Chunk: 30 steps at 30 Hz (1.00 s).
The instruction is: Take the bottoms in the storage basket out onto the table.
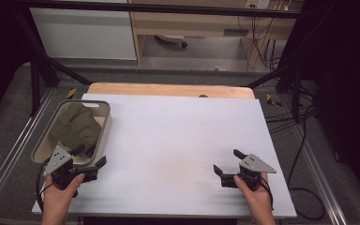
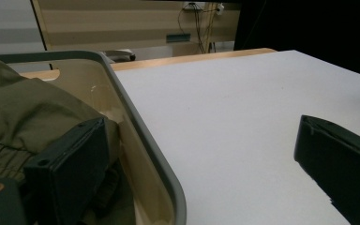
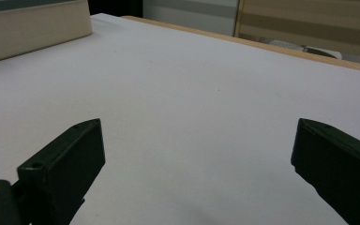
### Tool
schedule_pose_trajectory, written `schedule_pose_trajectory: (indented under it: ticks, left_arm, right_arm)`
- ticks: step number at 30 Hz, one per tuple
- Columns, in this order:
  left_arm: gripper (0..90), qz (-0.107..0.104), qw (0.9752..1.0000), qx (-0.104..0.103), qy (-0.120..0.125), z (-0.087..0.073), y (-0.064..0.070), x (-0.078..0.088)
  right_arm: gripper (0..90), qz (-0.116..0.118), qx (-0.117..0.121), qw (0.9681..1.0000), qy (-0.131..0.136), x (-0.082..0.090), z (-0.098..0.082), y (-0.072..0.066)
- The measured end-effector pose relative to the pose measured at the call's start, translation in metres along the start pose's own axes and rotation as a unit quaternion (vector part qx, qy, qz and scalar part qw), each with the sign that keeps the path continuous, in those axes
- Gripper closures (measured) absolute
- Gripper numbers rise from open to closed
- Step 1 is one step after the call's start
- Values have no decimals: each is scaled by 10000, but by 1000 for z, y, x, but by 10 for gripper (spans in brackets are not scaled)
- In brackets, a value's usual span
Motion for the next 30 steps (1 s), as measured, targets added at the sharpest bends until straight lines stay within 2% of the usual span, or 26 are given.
schedule_pose_trajectory:
  ticks: [7,14,16,22,24,28,30]
  left_arm:
    - [35,66,10000,-31,38,1,0,1]
    - [41,85,9999,67,91,6,1,5]
    - [47,96,9999,-18,98,9,2,6]
    - [63,144,9997,-106,151,29,2,10]
    - [83,216,9997,-115,62,36,0,9]
    - [83,388,9990,-132,166,54,-9,7]
    - [81,475,9986,-199,80,64,-15,4]
  right_arm:
    - [35,-21,13,10000,-11,0,0,-1]
    - [33,-42,21,10000,-22,1,1,-1]
    - [33,-43,24,10000,-26,1,1,-1]
    - [31,-34,26,10000,-31,2,1,-2]
    - [30,-40,23,10000,-30,2,1,-2]
    - [29,-37,7,10000,-23,3,2,-2]
    - [29,-28,-2,10000,-36,3,1,-3]
Point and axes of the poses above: each handheld gripper's, and its own axes: x roughly backward along the jaws, z roughly out of its top, y roughly to its right, the point moved 5 cm from there along -x, roughly forward along the jaws, and after that the axes turned 5 degrees about -x, right-handed, at the moved point
